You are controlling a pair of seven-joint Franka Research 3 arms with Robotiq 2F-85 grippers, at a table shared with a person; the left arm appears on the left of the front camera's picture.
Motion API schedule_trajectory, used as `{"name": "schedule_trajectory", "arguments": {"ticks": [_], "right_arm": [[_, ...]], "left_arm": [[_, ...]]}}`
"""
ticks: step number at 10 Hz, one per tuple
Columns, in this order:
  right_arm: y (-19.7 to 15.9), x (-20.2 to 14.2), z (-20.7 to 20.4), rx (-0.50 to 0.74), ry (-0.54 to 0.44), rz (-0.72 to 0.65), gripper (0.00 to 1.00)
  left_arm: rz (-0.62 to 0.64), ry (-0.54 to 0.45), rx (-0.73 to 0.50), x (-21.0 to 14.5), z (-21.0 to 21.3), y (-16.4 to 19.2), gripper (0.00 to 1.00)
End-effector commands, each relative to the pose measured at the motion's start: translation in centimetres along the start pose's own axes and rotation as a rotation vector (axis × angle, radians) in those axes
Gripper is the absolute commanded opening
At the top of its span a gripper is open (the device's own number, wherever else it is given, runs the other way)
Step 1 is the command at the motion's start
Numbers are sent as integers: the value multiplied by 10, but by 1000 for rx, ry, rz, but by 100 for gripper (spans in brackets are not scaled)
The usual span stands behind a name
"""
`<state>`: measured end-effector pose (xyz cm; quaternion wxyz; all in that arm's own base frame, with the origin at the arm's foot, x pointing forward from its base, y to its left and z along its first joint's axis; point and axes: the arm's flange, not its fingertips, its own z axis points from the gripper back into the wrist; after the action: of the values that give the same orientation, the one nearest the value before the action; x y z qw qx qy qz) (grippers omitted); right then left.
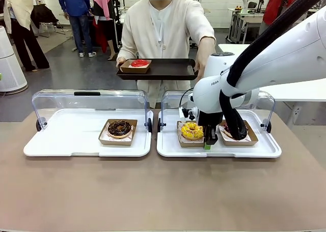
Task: Provide the desired donut to the person.
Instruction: Pick up and lift the Paper togo box containing the Donut pointed at by the person.
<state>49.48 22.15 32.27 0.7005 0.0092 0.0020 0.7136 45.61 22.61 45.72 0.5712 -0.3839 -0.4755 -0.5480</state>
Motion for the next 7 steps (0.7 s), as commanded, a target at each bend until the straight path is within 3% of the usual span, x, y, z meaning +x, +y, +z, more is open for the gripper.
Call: {"name": "schedule_trajectory", "arguments": {"ticks": [1,7], "right_arm": [[-7,2,-3,5,24,21,0],[5,8,9,-6,20,53,0]], "left_arm": [[-1,-12,2,2,2,1,100],[-1,-12,2,2,2,1,100]]}}
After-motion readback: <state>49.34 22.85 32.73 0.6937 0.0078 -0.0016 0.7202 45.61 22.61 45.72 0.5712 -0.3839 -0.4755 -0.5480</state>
